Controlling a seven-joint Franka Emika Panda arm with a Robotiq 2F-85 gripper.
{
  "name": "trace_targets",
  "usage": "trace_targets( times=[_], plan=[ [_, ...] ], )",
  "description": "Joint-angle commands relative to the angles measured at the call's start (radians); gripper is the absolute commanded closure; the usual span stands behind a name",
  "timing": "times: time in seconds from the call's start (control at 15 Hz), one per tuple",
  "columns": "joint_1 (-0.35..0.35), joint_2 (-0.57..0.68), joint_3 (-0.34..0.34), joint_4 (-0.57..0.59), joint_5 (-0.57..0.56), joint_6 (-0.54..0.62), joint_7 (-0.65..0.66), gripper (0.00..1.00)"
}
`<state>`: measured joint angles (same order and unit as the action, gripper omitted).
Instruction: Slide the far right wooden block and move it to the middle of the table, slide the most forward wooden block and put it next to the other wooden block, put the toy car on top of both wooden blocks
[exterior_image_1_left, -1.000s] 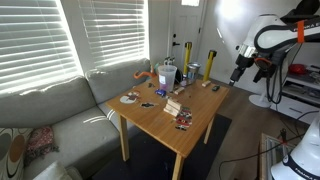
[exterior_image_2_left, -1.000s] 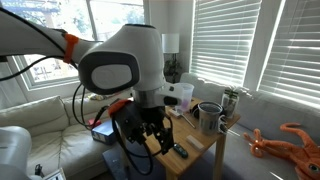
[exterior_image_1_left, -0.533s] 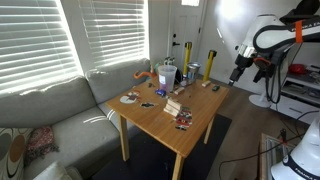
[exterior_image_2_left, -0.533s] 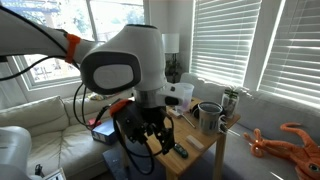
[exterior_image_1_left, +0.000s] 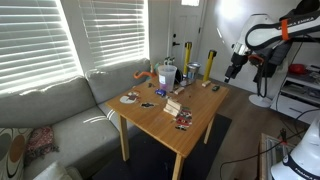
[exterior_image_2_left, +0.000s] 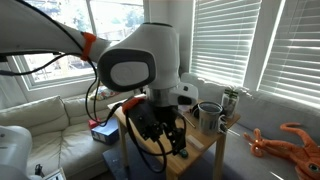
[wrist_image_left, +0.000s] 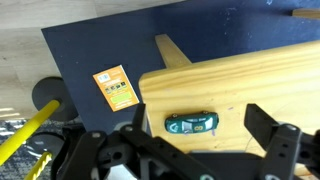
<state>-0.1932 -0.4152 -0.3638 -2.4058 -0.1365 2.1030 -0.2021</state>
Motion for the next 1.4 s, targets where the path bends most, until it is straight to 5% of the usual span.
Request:
trace_targets(
  times=[0.0,0.53,1.33],
  plan=[
    [-0.012,0.146,0.025,0.132,0.015,0.002,-0.002,0.0],
    [-0.008,0.377,0.042,0.29,0.154,0.01,-0.04,0.0],
    [-0.035,0.492,0.08,0.347,0.211,0.046,-0.1,0.0]
  ],
)
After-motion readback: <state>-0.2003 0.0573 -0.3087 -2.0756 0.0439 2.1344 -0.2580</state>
